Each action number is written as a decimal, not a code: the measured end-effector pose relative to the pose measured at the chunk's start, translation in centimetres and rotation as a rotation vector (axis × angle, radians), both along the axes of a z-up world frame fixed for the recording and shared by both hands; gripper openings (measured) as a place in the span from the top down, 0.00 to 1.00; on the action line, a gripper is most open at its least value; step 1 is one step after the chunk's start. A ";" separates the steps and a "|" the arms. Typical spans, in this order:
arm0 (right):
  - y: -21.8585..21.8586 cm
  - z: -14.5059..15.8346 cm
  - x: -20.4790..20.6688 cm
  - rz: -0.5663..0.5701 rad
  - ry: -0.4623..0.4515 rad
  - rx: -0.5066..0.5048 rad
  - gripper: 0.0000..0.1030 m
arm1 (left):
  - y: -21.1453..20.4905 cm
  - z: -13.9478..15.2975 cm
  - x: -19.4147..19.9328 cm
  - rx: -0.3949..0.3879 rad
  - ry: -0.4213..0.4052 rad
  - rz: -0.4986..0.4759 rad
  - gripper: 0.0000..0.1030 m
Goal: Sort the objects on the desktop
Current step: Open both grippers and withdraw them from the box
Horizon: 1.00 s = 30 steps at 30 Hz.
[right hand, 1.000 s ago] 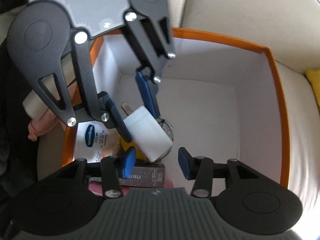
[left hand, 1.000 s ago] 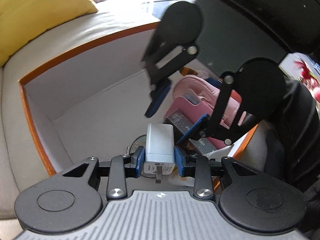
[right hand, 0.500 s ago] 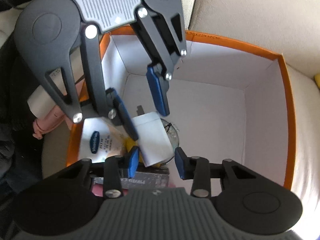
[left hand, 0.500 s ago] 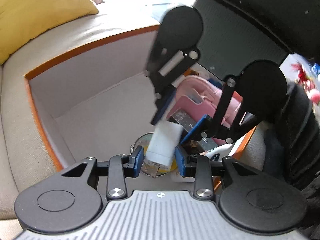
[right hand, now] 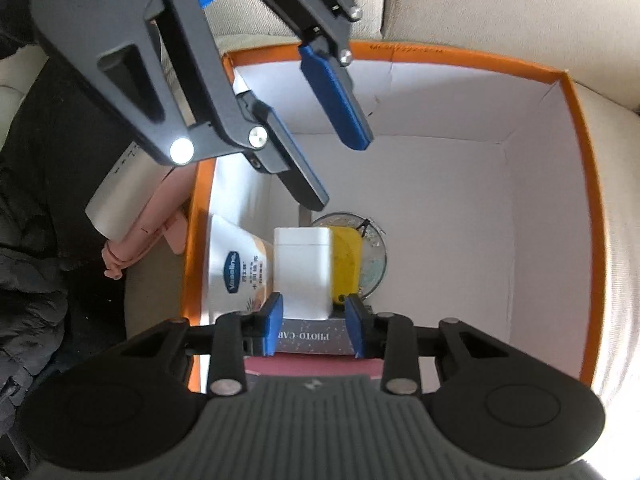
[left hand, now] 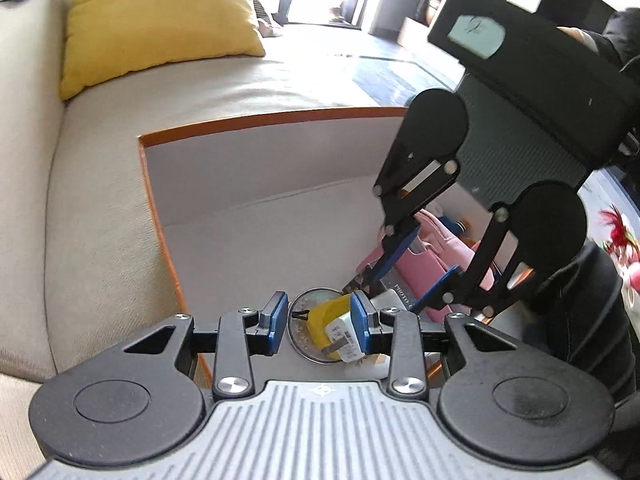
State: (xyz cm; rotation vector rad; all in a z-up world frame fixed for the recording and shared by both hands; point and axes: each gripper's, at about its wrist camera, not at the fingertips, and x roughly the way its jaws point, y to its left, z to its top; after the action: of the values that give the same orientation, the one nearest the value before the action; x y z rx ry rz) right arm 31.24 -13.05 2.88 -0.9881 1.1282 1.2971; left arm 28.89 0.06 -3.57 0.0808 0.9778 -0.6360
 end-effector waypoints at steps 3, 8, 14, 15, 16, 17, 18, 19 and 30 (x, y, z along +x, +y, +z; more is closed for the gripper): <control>-0.2 0.7 0.7 -0.054 0.000 0.030 0.75 | 0.4 0.1 0.1 -0.026 -0.002 0.034 0.62; 0.9 -0.4 1.5 -0.114 -0.029 0.036 0.85 | 1.9 0.5 0.7 -0.063 -0.009 0.084 0.62; 1.1 -0.4 1.2 -0.107 -0.050 0.039 0.86 | 3.6 1.8 -1.7 -0.089 -0.030 0.127 0.62; 1.0 -0.3 1.1 -0.111 -0.061 0.040 0.86 | 3.7 2.1 -2.1 -0.088 -0.037 0.132 0.62; 0.9 -0.1 1.1 -0.117 -0.064 0.043 0.86 | 3.7 2.3 -2.5 -0.088 -0.042 0.135 0.62; 0.8 0.1 0.9 -0.122 -0.066 0.047 0.86 | 3.7 2.5 -3.1 -0.089 -0.046 0.137 0.62; 0.7 0.3 0.6 -0.123 -0.072 0.048 0.86 | 3.5 2.6 -3.3 -0.089 -0.049 0.140 0.62; 0.6 0.7 0.5 -0.121 -0.079 0.047 0.85 | 3.3 2.8 -3.6 -0.084 -0.051 0.146 0.62; -2.2 3.8 -4.8 -0.196 -0.223 0.129 0.85 | 2.8 5.4 -10.3 -0.094 -0.145 0.237 0.63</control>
State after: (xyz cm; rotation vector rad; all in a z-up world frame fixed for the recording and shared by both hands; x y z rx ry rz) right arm 26.39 -15.29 6.65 -0.8795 0.9329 1.0600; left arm 18.59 2.86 1.82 -0.0709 0.8011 -0.4507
